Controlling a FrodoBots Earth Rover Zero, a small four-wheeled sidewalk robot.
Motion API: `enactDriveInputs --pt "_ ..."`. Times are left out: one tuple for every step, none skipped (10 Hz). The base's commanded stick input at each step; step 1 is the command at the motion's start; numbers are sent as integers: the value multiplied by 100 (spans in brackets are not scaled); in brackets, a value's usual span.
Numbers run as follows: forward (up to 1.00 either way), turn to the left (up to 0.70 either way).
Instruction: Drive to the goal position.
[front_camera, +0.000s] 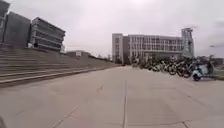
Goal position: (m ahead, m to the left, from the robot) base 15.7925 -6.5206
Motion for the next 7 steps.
enactDriveInputs --pt "70 1" --pt "70 1" --pt "70 1" --pt "70 1" --pt "70 2" --pt "70 2" --pt "70 2"
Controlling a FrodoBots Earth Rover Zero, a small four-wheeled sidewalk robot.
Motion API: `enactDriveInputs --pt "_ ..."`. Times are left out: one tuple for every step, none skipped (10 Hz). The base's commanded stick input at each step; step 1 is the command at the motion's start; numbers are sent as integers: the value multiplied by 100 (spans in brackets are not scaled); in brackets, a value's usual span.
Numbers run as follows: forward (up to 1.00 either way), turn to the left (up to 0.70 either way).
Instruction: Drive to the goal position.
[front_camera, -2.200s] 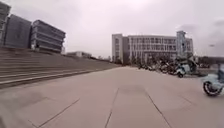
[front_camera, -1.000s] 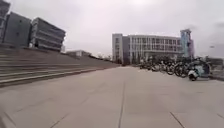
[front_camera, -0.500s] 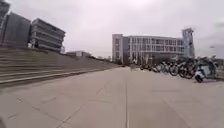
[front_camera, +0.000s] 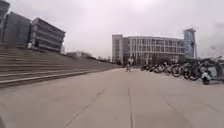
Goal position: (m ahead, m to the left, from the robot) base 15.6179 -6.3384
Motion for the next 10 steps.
enactDriveInputs --pt "70 1" --pt "70 2" --pt "70 2" --pt "70 1" --pt "70 2" --pt "70 2" --pt "70 2" --pt "70 1" --pt "70 1" --pt "70 1"
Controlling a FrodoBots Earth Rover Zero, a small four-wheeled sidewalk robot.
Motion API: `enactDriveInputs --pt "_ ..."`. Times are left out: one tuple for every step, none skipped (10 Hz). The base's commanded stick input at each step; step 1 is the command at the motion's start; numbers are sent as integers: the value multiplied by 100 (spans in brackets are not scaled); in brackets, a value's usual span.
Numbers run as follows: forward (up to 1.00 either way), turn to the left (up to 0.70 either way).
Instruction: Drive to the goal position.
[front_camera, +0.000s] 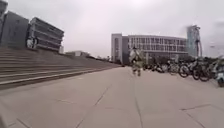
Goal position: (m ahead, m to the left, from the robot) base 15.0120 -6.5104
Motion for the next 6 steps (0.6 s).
enactDriveInputs --pt "70 2" --pt "70 1" --pt "70 1" --pt "70 1" --pt "70 2" --pt "70 1"
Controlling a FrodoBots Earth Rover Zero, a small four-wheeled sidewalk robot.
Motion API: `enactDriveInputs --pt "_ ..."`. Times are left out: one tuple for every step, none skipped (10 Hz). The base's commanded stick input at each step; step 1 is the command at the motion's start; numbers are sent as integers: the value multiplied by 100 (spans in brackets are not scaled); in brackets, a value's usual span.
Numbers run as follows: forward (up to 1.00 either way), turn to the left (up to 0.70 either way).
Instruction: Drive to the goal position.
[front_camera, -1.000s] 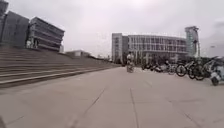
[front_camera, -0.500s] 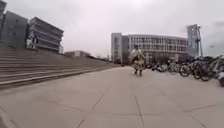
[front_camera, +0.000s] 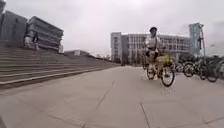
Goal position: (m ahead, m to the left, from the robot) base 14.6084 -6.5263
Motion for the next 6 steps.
enactDriveInputs --pt "70 1" --pt "70 1" --pt "70 1" --pt "70 1" --pt "70 1" --pt "70 1"
